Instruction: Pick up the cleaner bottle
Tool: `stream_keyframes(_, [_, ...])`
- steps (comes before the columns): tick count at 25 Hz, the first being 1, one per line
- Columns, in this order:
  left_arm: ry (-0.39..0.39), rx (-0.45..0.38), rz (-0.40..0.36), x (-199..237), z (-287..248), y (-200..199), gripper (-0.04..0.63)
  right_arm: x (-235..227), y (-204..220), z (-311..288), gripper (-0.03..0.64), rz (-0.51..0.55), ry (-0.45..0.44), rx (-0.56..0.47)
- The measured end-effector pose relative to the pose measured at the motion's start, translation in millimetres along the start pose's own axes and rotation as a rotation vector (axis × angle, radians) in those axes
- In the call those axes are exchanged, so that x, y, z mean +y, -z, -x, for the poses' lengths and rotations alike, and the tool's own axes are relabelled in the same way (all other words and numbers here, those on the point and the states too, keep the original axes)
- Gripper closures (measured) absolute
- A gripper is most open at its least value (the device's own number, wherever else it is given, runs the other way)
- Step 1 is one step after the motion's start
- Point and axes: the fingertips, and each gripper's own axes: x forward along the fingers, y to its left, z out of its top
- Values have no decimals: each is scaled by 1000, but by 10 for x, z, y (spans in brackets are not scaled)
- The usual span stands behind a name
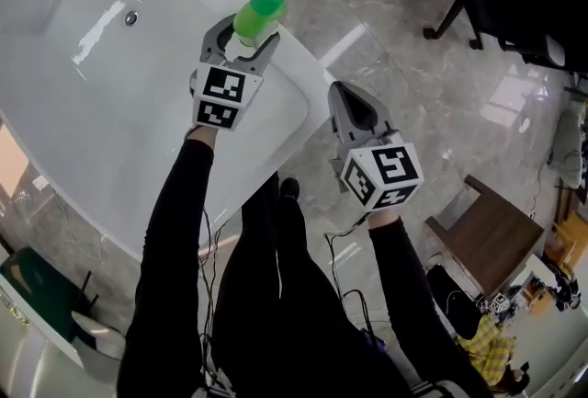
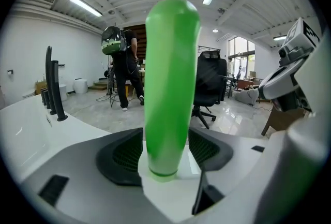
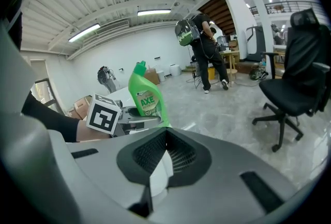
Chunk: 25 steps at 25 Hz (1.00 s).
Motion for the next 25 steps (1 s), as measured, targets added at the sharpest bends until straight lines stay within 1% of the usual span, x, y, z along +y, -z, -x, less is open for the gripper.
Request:
stream_keyframes(9, [19,-64,-40,-36,-173,1,316,-58,102,-236,615,-16,-3,20])
stream_keyframes(14, [31,-81,-57,-50,-263,5,318,-54,174,-281,615,-23,-4,32])
stream_keyframes(25, [39,-139,-60,-54,-296,-71,322,-70,301,-375,615,-38,-8,53])
